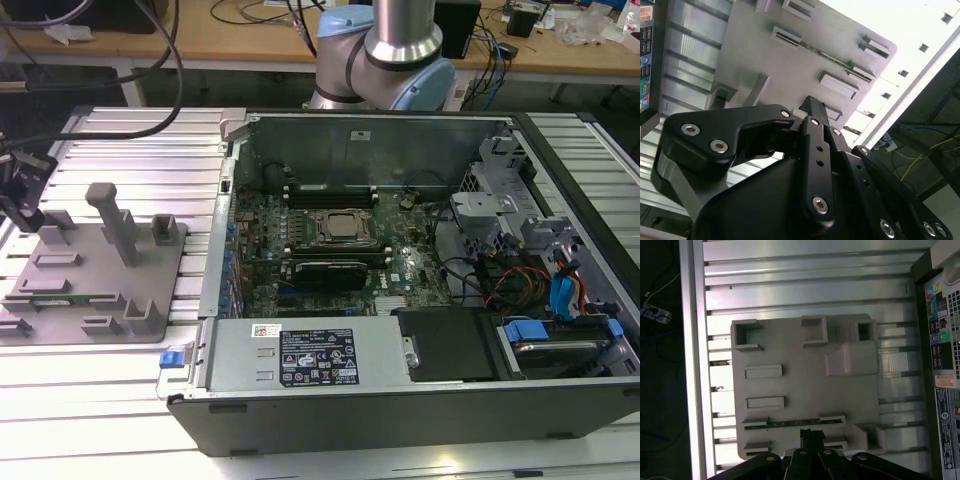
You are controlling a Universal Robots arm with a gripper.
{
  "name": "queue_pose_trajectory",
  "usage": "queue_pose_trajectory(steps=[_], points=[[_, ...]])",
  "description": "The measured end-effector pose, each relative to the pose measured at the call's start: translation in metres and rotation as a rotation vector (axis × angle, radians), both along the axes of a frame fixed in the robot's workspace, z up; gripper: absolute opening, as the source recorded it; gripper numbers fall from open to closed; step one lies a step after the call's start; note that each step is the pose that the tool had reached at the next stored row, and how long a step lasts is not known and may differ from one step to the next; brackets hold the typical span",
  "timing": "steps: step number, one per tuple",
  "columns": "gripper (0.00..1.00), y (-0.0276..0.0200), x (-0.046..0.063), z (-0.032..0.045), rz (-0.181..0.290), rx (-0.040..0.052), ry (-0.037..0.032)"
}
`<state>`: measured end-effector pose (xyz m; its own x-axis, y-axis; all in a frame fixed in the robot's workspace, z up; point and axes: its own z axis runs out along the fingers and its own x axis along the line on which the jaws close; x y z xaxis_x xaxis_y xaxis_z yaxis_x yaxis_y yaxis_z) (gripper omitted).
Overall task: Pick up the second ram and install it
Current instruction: 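Reach for the second ram, then pick up the second ram and move it above second insertion slot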
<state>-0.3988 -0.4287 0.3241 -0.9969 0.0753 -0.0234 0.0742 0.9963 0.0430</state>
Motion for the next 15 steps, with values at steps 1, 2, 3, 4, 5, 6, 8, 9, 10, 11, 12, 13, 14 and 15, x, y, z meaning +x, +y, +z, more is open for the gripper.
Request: queue_pose_trajectory(steps=[1, 2, 3, 4, 5, 6, 8, 9, 10, 11, 12, 13, 14, 15], points=[[0.08, -0.0001, -0.0009, -0.0013, 0.000, 0.0001, -0.0002], [0.08, -0.0002, -0.0015, -0.0021, 0.000, 0.0002, -0.0002], [0.08, -0.0003, -0.0021, -0.0030, 0.000, 0.0002, -0.0003], [0.08, -0.0004, -0.0027, -0.0037, 0.000, 0.0002, -0.0002], [0.08, -0.0004, -0.0033, -0.0043, 0.000, 0.0001, -0.0001], [0.08, -0.0005, -0.0033, -0.0044, 0.000, 0.0000, 0.0000], [0.08, -0.0004, -0.0034, -0.0045, 0.000, 0.0001, 0.0000], [0.08, -0.0004, -0.0034, -0.0045, 0.000, 0.0001, 0.0000], [0.08, -0.0004, -0.0034, -0.0045, 0.000, 0.0001, 0.0000], [0.08, -0.0004, -0.0034, -0.0045, 0.000, 0.0001, 0.0000], [0.08, -0.0004, -0.0034, -0.0045, 0.000, 0.0001, 0.0000], [0.08, -0.0004, -0.0034, -0.0046, 0.000, 0.0001, -0.0001], [0.08, -0.0004, -0.0034, -0.0046, 0.000, 0.0001, 0.0000], [0.08, -0.0004, -0.0034, -0.0046, 0.000, 0.0000, 0.0000]])
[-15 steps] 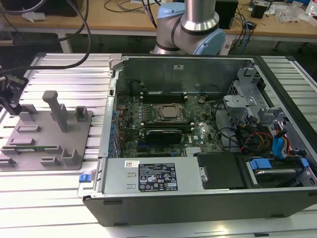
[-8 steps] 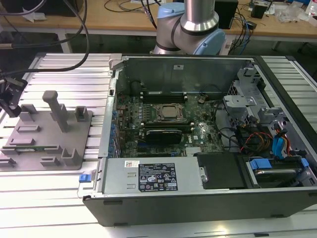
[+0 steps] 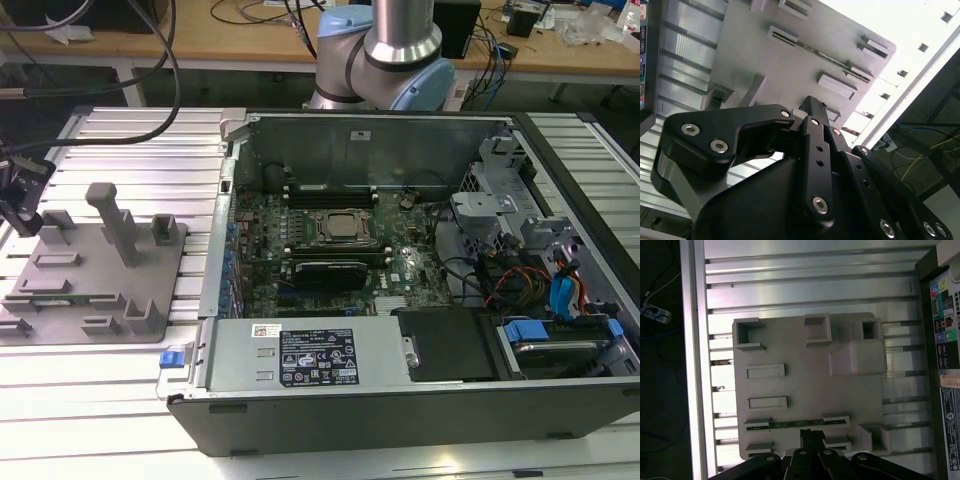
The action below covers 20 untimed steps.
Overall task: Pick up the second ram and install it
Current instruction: 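Pick up the second ram and move it above second insertion slot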
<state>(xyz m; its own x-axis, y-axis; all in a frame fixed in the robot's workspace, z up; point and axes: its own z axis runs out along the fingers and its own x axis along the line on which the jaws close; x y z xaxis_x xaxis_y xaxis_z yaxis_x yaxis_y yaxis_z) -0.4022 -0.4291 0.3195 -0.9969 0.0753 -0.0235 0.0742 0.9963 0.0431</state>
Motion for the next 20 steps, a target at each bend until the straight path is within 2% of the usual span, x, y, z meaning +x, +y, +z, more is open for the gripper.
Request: queue_pose_trajectory(steps=[5, 8, 11, 18, 20], points=[[0.08, 0.0000, 0.0000, -0.0001, 0.001, 0.0000, -0.0001], [0.08, 0.0000, 0.0000, -0.0003, 0.025, 0.0000, 0.0000], [0.08, 0.0000, 0.0000, -0.0007, 0.109, 0.0001, 0.0000], [0.08, 0.0000, 0.0000, -0.0010, 0.248, 0.0000, -0.0001], [0.08, 0.0000, 0.0000, -0.0011, 0.311, 0.0000, -0.0001]])
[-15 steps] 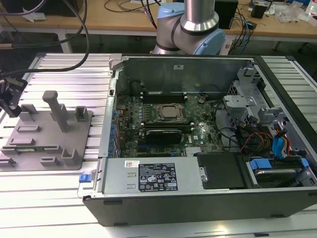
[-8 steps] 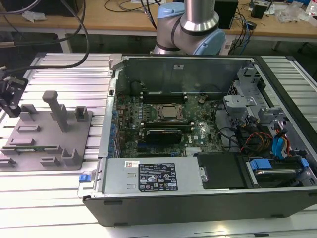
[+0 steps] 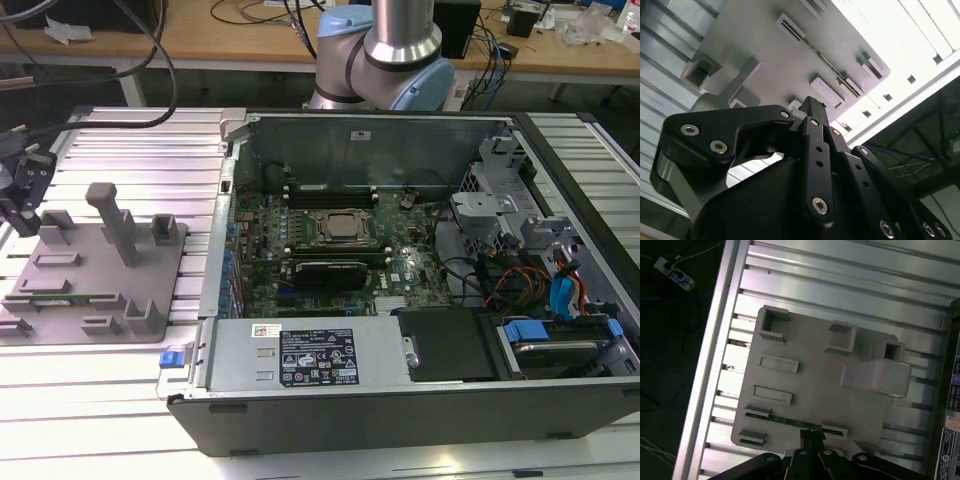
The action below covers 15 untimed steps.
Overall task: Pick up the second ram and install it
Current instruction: 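Pick up the second ram and move it above second insertion slot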
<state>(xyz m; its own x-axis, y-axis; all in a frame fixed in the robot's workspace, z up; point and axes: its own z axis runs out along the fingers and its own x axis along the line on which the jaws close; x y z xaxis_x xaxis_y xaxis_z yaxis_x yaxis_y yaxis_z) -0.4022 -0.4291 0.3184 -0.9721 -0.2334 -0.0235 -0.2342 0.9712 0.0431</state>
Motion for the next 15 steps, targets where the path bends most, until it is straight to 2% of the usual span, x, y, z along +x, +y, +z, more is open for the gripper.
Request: queue_pose_trajectory(steps=[2, 3, 6, 8, 9, 11, 12, 14, 15], points=[[0.08, 0.0000, 0.0000, -0.0002, 0.099, 0.0000, 0.0000], [0.08, 0.0000, 0.0000, -0.0003, 0.132, 0.0000, 0.0000], [0.08, 0.0000, 0.0000, -0.0004, 0.220, -0.0001, 0.0000], [0.08, 0.0000, 0.0000, -0.0004, 0.261, 0.0000, 0.0000], [0.08, 0.0000, 0.0000, -0.0005, 0.306, 0.0000, 0.0000], [0.08, 0.0000, 0.0000, -0.0005, 0.347, -0.0001, 0.0001], [0.08, 0.0000, 0.0000, -0.0006, 0.394, 0.0000, 0.0000], [0.08, 0.0000, 0.0000, -0.0008, 0.442, 0.0000, 0.0000], [0.08, 0.0000, 0.0000, -0.0010, 0.487, 0.0000, -0.0001]])
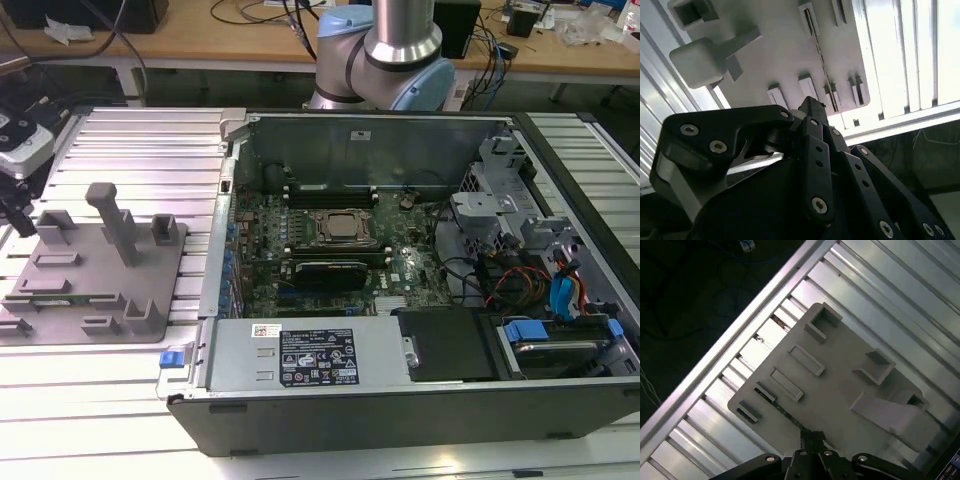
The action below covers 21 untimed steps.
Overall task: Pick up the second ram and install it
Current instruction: 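Pick up the second ram and move it above second insertion slot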
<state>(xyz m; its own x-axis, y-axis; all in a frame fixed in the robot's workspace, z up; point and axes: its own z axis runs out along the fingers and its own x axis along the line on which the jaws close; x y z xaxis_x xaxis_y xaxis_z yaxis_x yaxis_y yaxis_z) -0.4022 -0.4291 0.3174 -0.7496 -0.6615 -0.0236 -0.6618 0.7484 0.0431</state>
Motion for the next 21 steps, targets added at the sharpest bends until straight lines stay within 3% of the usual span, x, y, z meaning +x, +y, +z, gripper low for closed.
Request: queue_pose_trajectory(steps=[4, 10, 12, 14, 19, 21], points=[[0.08, 0.0000, 0.0000, -0.0012, 0.165, -0.0001, 0.0001], [0.08, 0.0000, 0.0000, -0.0022, 0.294, -0.0001, 0.0001], [0.08, 0.0000, 0.0000, -0.0027, 0.366, -0.0001, 0.0001], [0.08, 0.0000, 0.0000, -0.0035, 0.466, -0.0001, 0.0001], [0.08, 0.0000, 0.0001, -0.0045, 0.585, -0.0001, 0.0001], [0.08, 0.0000, 0.0000, -0.0051, 0.653, -0.0001, 0.0001]])
